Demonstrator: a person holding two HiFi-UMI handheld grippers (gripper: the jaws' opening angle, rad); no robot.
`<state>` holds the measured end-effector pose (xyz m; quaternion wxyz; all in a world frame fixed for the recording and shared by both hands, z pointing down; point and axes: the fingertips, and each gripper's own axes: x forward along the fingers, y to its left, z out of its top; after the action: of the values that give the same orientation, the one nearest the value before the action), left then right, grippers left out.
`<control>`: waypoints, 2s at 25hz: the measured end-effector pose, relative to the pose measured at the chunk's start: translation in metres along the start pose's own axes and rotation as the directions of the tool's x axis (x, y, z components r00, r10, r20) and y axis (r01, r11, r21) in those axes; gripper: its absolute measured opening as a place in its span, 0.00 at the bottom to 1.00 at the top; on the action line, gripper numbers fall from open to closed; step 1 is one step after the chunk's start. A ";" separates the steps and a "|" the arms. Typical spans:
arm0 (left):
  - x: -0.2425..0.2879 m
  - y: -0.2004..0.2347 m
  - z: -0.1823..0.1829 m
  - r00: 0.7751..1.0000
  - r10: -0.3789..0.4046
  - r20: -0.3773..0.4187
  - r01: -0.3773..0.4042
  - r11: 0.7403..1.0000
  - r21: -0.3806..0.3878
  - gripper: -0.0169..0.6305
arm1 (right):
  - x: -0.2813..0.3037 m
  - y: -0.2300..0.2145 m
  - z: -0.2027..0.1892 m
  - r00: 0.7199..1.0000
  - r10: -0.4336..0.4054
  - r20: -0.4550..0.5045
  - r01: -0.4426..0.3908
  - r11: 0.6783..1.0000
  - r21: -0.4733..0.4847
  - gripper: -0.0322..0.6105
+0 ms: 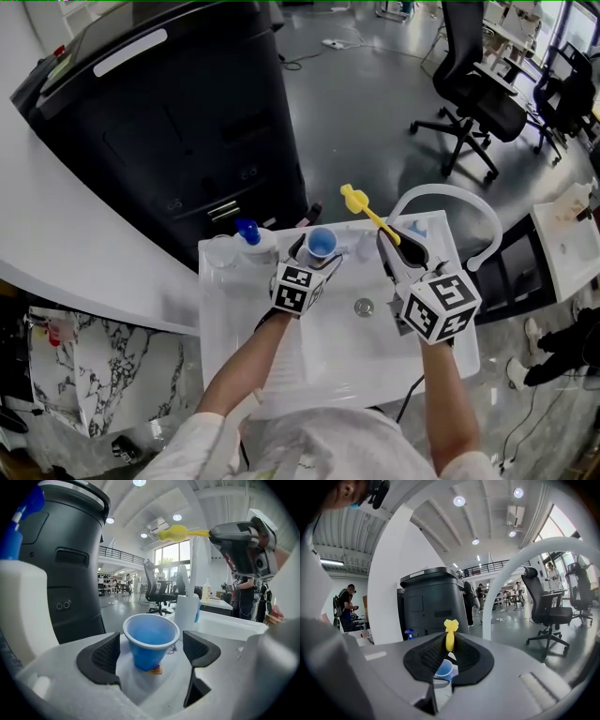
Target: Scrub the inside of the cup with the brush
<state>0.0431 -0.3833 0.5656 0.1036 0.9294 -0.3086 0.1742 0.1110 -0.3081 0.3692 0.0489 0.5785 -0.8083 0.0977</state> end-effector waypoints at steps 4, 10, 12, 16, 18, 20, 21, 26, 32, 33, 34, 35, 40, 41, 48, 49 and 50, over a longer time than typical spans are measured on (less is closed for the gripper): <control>0.003 -0.001 0.001 1.000 -0.012 -0.003 0.012 1.000 0.002 0.66 | 0.001 0.000 -0.001 1.000 0.003 -0.007 -0.003 1.000 0.001 0.11; 0.003 -0.003 0.006 1.000 -0.016 0.001 0.016 1.000 0.014 0.55 | 0.000 -0.002 -0.004 1.000 0.007 -0.011 -0.007 1.000 0.003 0.10; 0.000 -0.005 0.011 1.000 -0.018 0.011 0.018 1.000 0.023 0.55 | 0.000 -0.002 -0.003 1.000 0.010 -0.010 -0.009 1.000 0.004 0.11; -0.009 -0.008 0.024 0.999 -0.010 0.038 0.008 0.999 0.037 0.51 | -0.002 -0.001 -0.001 1.000 0.023 -0.010 -0.023 1.000 -0.003 0.11; -0.016 -0.009 0.034 0.998 -0.004 0.056 0.001 0.999 0.045 0.51 | -0.003 0.000 0.003 1.000 0.031 -0.007 -0.031 0.999 -0.009 0.10; -0.024 -0.011 0.043 0.997 0.003 0.073 -0.006 0.999 0.053 0.51 | -0.004 0.002 0.007 0.999 0.041 -0.003 -0.041 0.999 -0.017 0.10; -0.029 -0.012 0.048 0.997 0.005 0.081 -0.009 0.998 0.055 0.51 | -0.005 0.002 0.009 0.999 0.046 -0.001 -0.046 0.999 -0.022 0.10; -0.053 -0.019 0.068 0.992 0.022 0.125 -0.031 0.997 0.069 0.50 | -0.012 0.005 0.014 0.997 0.081 0.003 -0.080 0.996 -0.041 0.10; -0.081 -0.024 0.087 0.989 0.065 0.135 -0.077 0.993 0.089 0.50 | -0.019 0.012 0.020 0.989 0.147 0.004 -0.147 0.988 -0.053 0.10; -0.087 -0.025 0.091 0.989 0.065 0.136 -0.078 0.993 0.091 0.50 | -0.020 0.015 0.022 0.987 0.160 0.005 -0.159 0.986 -0.054 0.11; -0.093 -0.026 0.095 0.988 0.066 0.140 -0.079 0.992 0.094 0.50 | -0.021 0.018 0.023 0.985 0.174 0.006 -0.173 0.983 -0.056 0.10; -0.100 -0.027 0.099 0.987 0.068 0.143 -0.083 0.992 0.099 0.50 | -0.021 0.021 0.025 0.982 0.188 0.007 -0.187 0.980 -0.060 0.11; -0.130 -0.024 0.111 0.984 0.112 0.140 -0.133 0.980 0.150 0.50 | -0.028 0.033 0.032 0.964 0.264 0.013 -0.263 0.962 -0.077 0.11; -0.136 -0.023 0.112 0.983 0.119 0.137 -0.141 0.977 0.158 0.50 | -0.030 0.035 0.033 0.960 0.280 0.010 -0.278 0.957 -0.087 0.10; -0.163 -0.019 0.111 0.985 0.136 0.105 -0.155 0.966 0.204 0.50 | -0.041 0.057 0.040 0.915 0.403 -0.032 -0.403 0.903 -0.148 0.10; -0.165 -0.018 0.110 0.985 0.141 0.103 -0.160 0.966 0.204 0.50 | -0.042 0.060 0.041 0.908 0.416 -0.042 -0.417 0.894 -0.162 0.10; -0.166 -0.017 0.110 0.984 0.145 0.103 -0.164 0.965 0.206 0.50 | -0.042 0.063 0.041 0.901 0.430 -0.054 -0.432 0.884 -0.177 0.10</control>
<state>-0.0421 -0.3139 0.3984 -0.0241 0.9149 -0.3638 0.1734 0.0668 -0.2582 0.3145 0.0848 0.3768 -0.9218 0.0348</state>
